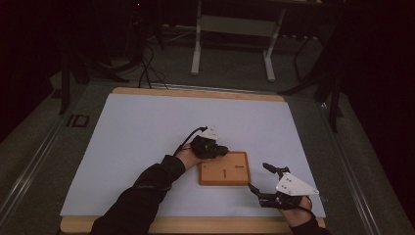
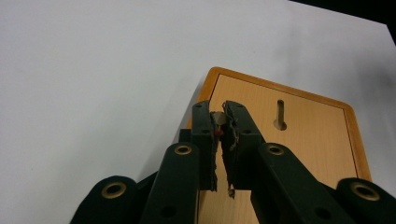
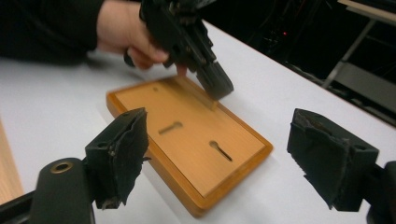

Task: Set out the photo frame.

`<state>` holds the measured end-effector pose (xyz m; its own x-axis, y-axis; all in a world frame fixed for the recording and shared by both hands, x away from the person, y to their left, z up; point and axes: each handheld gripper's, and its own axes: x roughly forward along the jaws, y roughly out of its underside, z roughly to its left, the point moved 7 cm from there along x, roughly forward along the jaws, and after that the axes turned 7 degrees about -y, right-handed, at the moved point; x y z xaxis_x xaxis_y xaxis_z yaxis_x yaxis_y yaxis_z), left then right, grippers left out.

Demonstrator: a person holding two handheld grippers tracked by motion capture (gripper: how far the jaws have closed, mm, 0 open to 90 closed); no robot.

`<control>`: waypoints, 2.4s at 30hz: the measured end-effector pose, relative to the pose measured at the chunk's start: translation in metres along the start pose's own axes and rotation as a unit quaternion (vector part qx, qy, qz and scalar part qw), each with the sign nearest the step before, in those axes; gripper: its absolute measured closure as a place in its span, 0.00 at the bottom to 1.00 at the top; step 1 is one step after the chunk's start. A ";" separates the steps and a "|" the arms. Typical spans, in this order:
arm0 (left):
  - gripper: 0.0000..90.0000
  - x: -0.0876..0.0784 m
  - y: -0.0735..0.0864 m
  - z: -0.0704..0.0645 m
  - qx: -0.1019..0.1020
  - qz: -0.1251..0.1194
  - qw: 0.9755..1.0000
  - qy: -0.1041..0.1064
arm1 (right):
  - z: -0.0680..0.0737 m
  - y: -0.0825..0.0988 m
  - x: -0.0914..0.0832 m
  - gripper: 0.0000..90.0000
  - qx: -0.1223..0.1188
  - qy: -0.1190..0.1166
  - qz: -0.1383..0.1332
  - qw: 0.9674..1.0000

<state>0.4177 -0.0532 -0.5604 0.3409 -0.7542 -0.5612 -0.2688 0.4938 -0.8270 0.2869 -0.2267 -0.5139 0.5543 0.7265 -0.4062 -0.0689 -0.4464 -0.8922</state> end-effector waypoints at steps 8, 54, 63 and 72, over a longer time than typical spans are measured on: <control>0.93 0.001 0.000 0.004 -0.015 -0.001 1.000 0.020 | 0.002 0.006 -0.001 0.27 -0.046 0.008 0.040 0.998; 0.93 0.003 -0.004 0.014 -0.046 0.020 0.997 0.057 | 0.019 0.056 0.053 0.67 -0.470 0.107 0.231 0.845; 0.93 0.003 -0.004 0.014 -0.049 0.023 0.997 0.058 | 0.019 0.056 0.057 0.73 -0.478 0.109 0.228 0.841; 0.92 0.002 -0.005 0.013 -0.021 0.022 0.999 0.044 | 0.019 0.053 0.056 0.74 -0.470 0.100 0.226 0.847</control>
<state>0.4311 -0.0512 -0.5580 0.2479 -0.7686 -0.5898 -0.3206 0.5094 -0.7986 0.2985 -0.2000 -0.5875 0.7833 0.3090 -0.5394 0.3272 -0.9427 -0.0650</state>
